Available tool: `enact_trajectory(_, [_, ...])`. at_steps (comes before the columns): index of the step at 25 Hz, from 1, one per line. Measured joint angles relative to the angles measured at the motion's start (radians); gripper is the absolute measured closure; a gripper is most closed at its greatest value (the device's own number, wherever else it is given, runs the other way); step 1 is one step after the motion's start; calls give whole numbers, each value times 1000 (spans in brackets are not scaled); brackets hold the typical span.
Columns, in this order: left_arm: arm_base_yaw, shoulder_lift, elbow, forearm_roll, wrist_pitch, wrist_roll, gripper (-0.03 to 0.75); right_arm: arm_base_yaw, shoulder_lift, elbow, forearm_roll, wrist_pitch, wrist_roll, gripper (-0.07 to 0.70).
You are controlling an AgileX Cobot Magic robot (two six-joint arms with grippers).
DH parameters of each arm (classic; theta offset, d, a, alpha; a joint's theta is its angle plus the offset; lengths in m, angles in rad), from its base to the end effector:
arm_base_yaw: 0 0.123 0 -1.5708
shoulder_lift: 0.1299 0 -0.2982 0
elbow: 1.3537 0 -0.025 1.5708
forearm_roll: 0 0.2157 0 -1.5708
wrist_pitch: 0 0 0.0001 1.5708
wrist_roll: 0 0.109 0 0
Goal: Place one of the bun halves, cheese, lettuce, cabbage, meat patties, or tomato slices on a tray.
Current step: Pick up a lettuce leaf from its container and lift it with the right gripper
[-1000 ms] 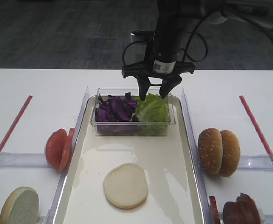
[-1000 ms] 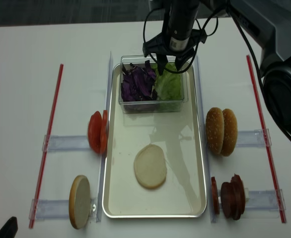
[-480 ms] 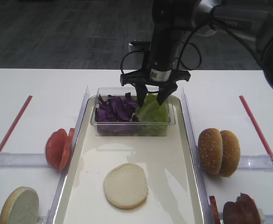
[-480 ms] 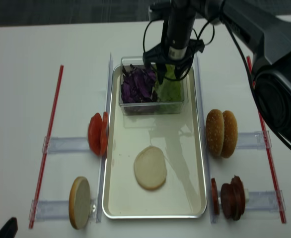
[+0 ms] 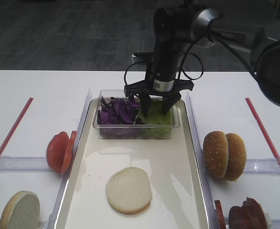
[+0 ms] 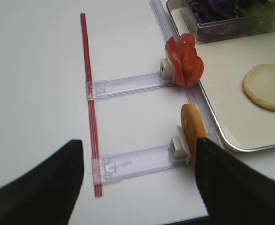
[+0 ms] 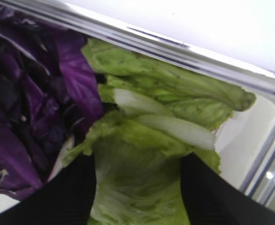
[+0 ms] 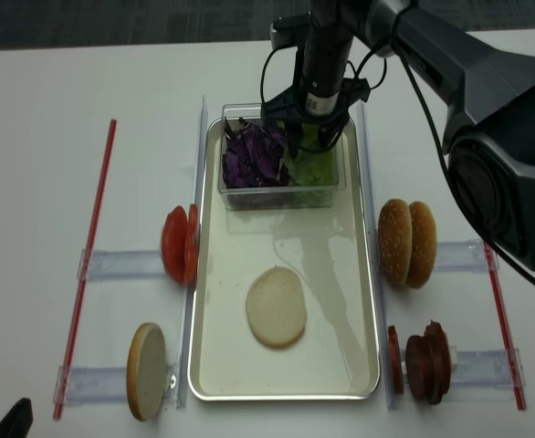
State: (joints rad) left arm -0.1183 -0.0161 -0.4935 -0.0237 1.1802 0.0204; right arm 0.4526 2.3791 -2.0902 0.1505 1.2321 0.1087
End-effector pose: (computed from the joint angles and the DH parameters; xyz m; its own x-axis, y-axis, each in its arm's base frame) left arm -0.0410 0.0025 0.2387 -0.5454 0.0763 -0.8347 0.1424 0.9898 -0.0026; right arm 0.4176 0.2202 0.1737 -0.9506 -0.2879 -0.1162 -0.3040 0.9391 0.1604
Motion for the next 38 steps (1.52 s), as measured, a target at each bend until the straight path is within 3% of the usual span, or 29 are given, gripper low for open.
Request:
enact_trajectory(5, [0,0,0,0,0,0,240,0,17,0,0,0,0,198])
enact_trajectory(7, [0,0,0,0,0,0,240,0,17,0,-7,0,0,241])
enact_trajectory(9, [0,0,0,0,0,0,240,0,17,0,-15,0,0,354])
enact_trajectory(12, [0,0,0,0,0,0,240,1,17,0,-17,0,0,434])
enact_trajectory(19, [0,0,0,0,0,0,240,1,17,0,-20,0,0,456])
enact_trajectory(25, [0,0,0,2,0,-1,240,1,17,-33,-20,0,0,583])
enact_trajectory(38, [0,0,0,2,0,-1,240,1,-49,-57,-22,2,0,592])
